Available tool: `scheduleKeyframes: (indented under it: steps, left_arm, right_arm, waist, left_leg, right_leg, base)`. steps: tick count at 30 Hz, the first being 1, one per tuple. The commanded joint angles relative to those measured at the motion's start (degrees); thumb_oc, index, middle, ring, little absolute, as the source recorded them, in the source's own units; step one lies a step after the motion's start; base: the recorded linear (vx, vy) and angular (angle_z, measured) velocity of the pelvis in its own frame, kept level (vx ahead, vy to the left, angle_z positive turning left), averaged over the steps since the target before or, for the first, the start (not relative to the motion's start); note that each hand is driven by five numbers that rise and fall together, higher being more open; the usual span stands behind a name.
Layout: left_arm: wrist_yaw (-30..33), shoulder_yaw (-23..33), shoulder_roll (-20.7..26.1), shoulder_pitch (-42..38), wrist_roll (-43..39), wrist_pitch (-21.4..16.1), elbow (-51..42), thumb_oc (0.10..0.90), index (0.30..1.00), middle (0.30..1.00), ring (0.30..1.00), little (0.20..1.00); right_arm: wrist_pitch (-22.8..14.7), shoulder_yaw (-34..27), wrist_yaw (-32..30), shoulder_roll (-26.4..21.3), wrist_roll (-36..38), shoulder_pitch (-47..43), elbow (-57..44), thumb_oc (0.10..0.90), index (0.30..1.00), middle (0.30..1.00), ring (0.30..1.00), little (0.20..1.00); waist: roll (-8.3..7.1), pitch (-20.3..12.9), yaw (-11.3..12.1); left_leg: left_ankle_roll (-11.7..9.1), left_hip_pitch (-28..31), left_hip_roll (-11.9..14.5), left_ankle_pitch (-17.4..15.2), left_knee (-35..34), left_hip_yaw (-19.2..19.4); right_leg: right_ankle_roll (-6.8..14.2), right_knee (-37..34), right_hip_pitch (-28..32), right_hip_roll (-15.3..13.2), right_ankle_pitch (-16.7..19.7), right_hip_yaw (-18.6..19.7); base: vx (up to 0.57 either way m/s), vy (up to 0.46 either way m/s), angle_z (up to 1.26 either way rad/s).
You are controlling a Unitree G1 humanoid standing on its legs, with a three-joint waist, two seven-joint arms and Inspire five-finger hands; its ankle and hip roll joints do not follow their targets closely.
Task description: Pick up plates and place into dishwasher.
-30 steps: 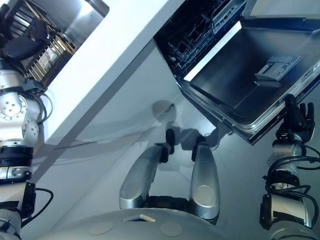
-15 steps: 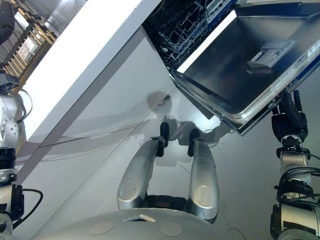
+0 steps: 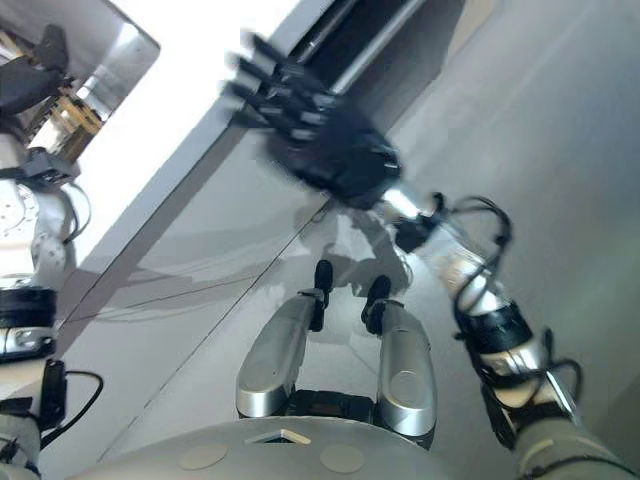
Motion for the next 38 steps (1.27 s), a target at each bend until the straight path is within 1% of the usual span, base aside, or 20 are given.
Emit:
scheduleKeyframes:
  steps: [1, 3, 4, 7, 9, 13, 15, 16, 17, 19, 22, 24, 26, 27, 30, 31, 32, 33, 36, 38]
  left_arm:
    - [0.6, 1.4, 0.8, 3.5, 0.0, -5.7, 1.1, 0.800, 0.900, 0.900, 0.900, 0.900]
    - [-0.3, 2.4, 0.4, 5.2, -0.3, -5.8, 0.9, 0.800, 0.900, 0.900, 0.900, 0.900]
    - [-0.8, 3.0, -0.1, 6.7, -0.3, -6.0, 0.7, 0.800, 0.900, 0.900, 0.900, 0.900]
    - [-1.9, 4.7, -2.5, 10.9, 0.2, -6.8, -0.6, 0.800, 0.900, 0.900, 0.900, 0.900]
    - [-2.4, 5.5, -4.0, 13.5, 0.6, -7.4, -1.6, 0.800, 0.900, 0.900, 0.900, 0.900]
    - [-3.3, 6.9, -7.6, 18.7, 1.3, -8.1, -3.4, 0.800, 0.900, 0.900, 0.900, 0.900]
    - [-4.7, 7.7, -8.8, 20.5, -0.4, -7.8, -3.9, 0.800, 0.900, 0.900, 0.900, 0.900]
    - [-5.1, 8.2, -9.6, 21.3, -0.6, -7.9, -4.0, 0.800, 0.900, 0.900, 0.900, 0.900]
    - [-5.1, 8.5, -10.1, 21.9, -0.6, -7.9, -4.2, 0.800, 0.900, 0.900, 0.900, 0.900]
    - [-5.0, 8.9, -11.9, 22.8, -1.2, -7.7, -4.5, 0.800, 0.900, 0.900, 0.900, 0.900]
    - [-4.8, 9.0, -13.7, 23.3, -1.1, -8.2, -4.2, 0.800, 0.900, 0.900, 0.900, 0.900]
    - [-4.3, 8.7, -14.4, 23.4, -0.9, -8.4, -4.1, 0.800, 0.900, 0.900, 0.900, 0.900]
    - [-4.4, 8.6, -14.7, 23.3, -1.3, -8.2, -4.0, 0.800, 0.900, 0.900, 0.900, 0.900]
    - [-4.5, 8.5, -14.8, 23.2, -1.7, -8.0, -4.3, 0.800, 0.900, 0.900, 0.900, 0.900]
    - [-5.5, 8.6, -14.7, 22.8, -3.5, -7.2, -5.7, 0.800, 0.900, 0.900, 0.900, 0.900]
    - [-6.3, 8.6, -14.7, 22.5, -4.2, -7.0, -6.1, 0.800, 0.900, 0.900, 0.900, 0.900]
    - [-6.7, 8.6, -14.7, 22.3, -4.5, -6.9, -6.3, 0.800, 0.900, 0.900, 0.900, 0.900]
    - [-7.3, 8.4, -14.6, 21.9, -4.8, -6.7, -6.8, 0.800, 0.900, 0.900, 0.900, 0.900]
    - [-8.6, 7.2, -14.0, 20.5, -4.6, -5.8, -8.3, 0.800, 0.900, 0.900, 0.900, 0.900]
    - [-9.1, 6.2, -13.5, 19.4, -4.6, -5.4, -9.4, 0.800, 0.900, 0.900, 0.900, 0.900]
  right_arm:
    - [-4.0, -7.4, -3.7, 5.9, 0.0, -0.7, 1.0, 0.800, 0.900, 0.900, 0.900, 0.900]
    - [-5.1, -9.5, -6.3, 6.5, -2.5, 1.7, 3.1, 0.800, 0.900, 0.900, 0.900, 0.900]
    - [-6.6, -11.4, -7.5, 6.4, -4.0, 4.0, 5.3, 0.800, 0.900, 0.900, 0.900, 0.900]
    - [-10.1, -15.8, -7.3, 6.9, -8.1, 10.3, 10.6, 0.800, 0.900, 0.900, 0.900, 0.900]
    - [-11.4, -17.7, -6.7, 6.9, -8.8, 14.2, 13.0, 0.800, 0.900, 0.900, 0.900, 0.900]
    - [-17.6, -21.1, -6.1, 6.7, -16.4, 22.4, 19.2, 0.800, 0.900, 0.900, 0.900, 0.900]
    - [-21.4, -22.5, -7.6, 6.4, -19.5, 25.3, 22.5, 0.800, 0.900, 0.900, 0.900, 0.900]
    - [-26.5, -23.1, -9.8, 5.8, -23.5, 26.8, 24.5, 0.800, 0.900, 0.900, 0.900, 0.900]
    - [-28.7, -23.5, -11.6, 5.3, -25.3, 27.8, 25.1, 0.800, 0.900, 0.900, 0.900, 0.900]
    - [-38.2, -25.3, -21.8, 5.1, -34.0, 29.6, 27.1, 0.800, 0.900, 0.900, 0.900, 0.900]
    - [-43.1, -27.6, -36.6, 5.4, -43.4, 30.3, 29.9, 0.800, 0.900, 0.900, 0.900, 0.900]
    - [-43.1, -28.6, -44.7, 5.4, -48.3, 30.6, 33.1, 0.800, 0.900, 0.900, 0.900, 0.900]
    - [-41.2, -29.2, -47.5, 5.1, -49.7, 30.9, 38.7, 0.800, 0.900, 0.900, 0.900, 0.900]
    - [-39.2, -29.2, -48.9, 5.1, -50.9, 31.0, 40.9, 0.800, 0.900, 0.900, 0.900, 0.900]
    - [-33.9, -29.0, -47.5, 5.0, -50.5, 31.6, 50.2, 0.800, 0.900, 0.900, 0.900, 0.900]
    - [-32.4, -29.2, -44.7, 5.0, -50.4, 31.9, 54.7, 0.800, 0.900, 0.900, 0.900, 0.900]
    - [-32.0, -29.3, -43.7, 4.9, -50.5, 31.9, 56.8, 0.800, 0.900, 0.900, 0.900, 0.900]
    - [-30.2, -29.2, -41.9, 4.7, -51.1, 32.0, 60.2, 0.800, 0.900, 0.900, 0.900, 0.900]
    - [-29.2, -27.6, -39.4, 4.2, -56.0, 32.4, 68.7, 0.800, 0.900, 0.900, 0.900, 0.900]
    - [-27.4, -26.1, -38.2, 3.8, -58.3, 32.6, 72.2, 0.800, 0.900, 0.900, 0.900, 0.900]
  waist:
    - [-3.72, -10.1, 3.1]
    - [-3.89, -11.5, 3.0]
    - [-3.96, -12.4, 2.8]
    - [-4.01, -14.4, 2.2]
    - [-4.05, -15.5, 2.0]
    - [-4.10, -17.7, 1.1]
    - [-4.06, -18.6, 0.4]
    - [-4.14, -19.1, 0.1]
    - [-4.14, -19.4, -0.2]
    - [-4.10, -20.1, -1.0]
    - [-3.80, -20.6, -1.9]
    - [-3.52, -20.9, -2.3]
    - [-3.33, -21.3, -2.6]
    - [-3.25, -21.5, -2.7]
    - [-3.30, -22.0, -2.7]
    - [-3.33, -22.2, -2.7]
    - [-3.33, -22.2, -2.7]
    - [-3.29, -22.4, -2.7]
    - [-3.26, -22.8, -2.6]
    - [-3.17, -23.0, -2.5]
  left_leg:
    - [4.0, 5.9, -4.4, -1.4, -9.5, 2.0]
    - [4.0, 7.4, -4.3, -1.2, -11.2, 2.1]
    - [4.0, 8.5, -4.3, -1.0, -12.5, 2.3]
    - [4.0, 10.8, -4.0, -0.8, -14.9, 2.9]
    - [4.1, 12.0, -3.9, -0.8, -15.9, 3.2]
    - [4.1, 14.2, -3.5, -0.8, -17.9, 4.0]
    - [4.0, 15.3, -3.1, -0.6, -19.1, 4.5]
    - [3.8, 15.8, -3.0, -0.6, -19.4, 4.7]
    - [3.7, 16.2, -2.9, -0.6, -19.9, 4.9]
    - [3.6, 17.2, -2.7, -0.6, -20.7, 5.4]
    - [3.3, 18.1, -2.4, -1.0, -20.9, 6.2]
    - [3.2, 18.7, -2.3, -1.4, -20.9, 6.6]
    - [3.0, 19.2, -2.2, -1.7, -20.9, 7.0]
    - [3.0, 19.5, -2.2, -1.8, -21.0, 7.1]
    - [2.8, 20.1, -2.0, -2.3, -20.8, 7.3]
    - [2.7, 20.4, -1.9, -2.5, -20.6, 7.3]
    - [2.7, 20.6, -1.9, -2.6, -20.6, 7.3]
    - [2.7, 20.8, -1.8, -2.7, -20.5, 7.2]
    - [2.8, 21.3, -1.8, -2.9, -20.3, 7.0]
    - [2.7, 21.5, -1.7, -2.8, -20.6, 6.9]
  right_leg:
    - [6.5, -4.6, 1.3, 0.4, 0.0, 7.1]
    - [6.8, -6.8, 3.1, 0.5, 0.5, 7.0]
    - [7.1, -8.1, 4.1, 0.5, 0.8, 7.0]
    - [7.6, -10.7, 6.3, 0.6, 1.4, 7.0]
    - [7.9, -11.5, 7.2, 0.6, 1.5, 7.0]
    - [8.4, -13.2, 9.1, 0.7, 1.7, 7.1]
    - [8.7, -14.1, 10.0, 0.7, 1.8, 7.3]
    - [8.8, -14.5, 10.5, 0.8, 1.8, 7.3]
    - [8.9, -14.9, 10.8, 0.9, 1.9, 7.4]
    - [9.0, -15.6, 11.6, 1.1, 1.9, 7.9]
    - [9.1, -16.5, 12.6, 1.2, 2.1, 8.6]
    - [9.2, -16.9, 13.1, 1.3, 2.1, 9.1]
    - [9.2, -17.5, 13.7, 1.3, 2.2, 9.5]
    - [9.2, -17.7, 14.0, 1.4, 2.2, 9.7]
    - [9.0, -18.0, 14.7, 1.5, 2.0, 10.0]
    - [8.9, -17.9, 14.9, 1.6, 1.9, 10.1]
    - [8.9, -18.0, 15.1, 1.7, 1.8, 10.2]
    - [8.8, -18.0, 15.3, 1.8, 1.7, 10.3]
    - [8.6, -17.9, 15.9, 2.1, 1.5, 10.5]
    - [8.5, -17.9, 16.0, 2.4, 1.3, 10.6]
  base:
    - [0.10, 0.032, 0.92]
    - [0.10, 0.037, 0.69]
    - [0.09, 0.057, 0.44]
    - [0.06, 0.060, 0.17]
    - [0.04, 0.050, 0.04]
    - [0.04, 0.040, 0.01]
    - [0.03, 0.019, -0.13]
    - [0.02, 0.005, -0.16]
    - [0.02, 0.001, -0.10]
    - [0.00, 0.001, -0.03]
    - [-0.02, 0.009, -0.08]
    - [-0.02, 0.010, -0.15]
    - [-0.01, 0.000, -0.14]
    - [-0.01, -0.015, -0.17]
    - [-0.01, -0.048, -0.11]
    - [0.00, -0.054, -0.09]
    - [0.00, -0.063, -0.04]
    - [0.01, -0.066, -0.01]
    - [0.01, -0.077, -0.02]
    - [-0.01, -0.074, 0.02]
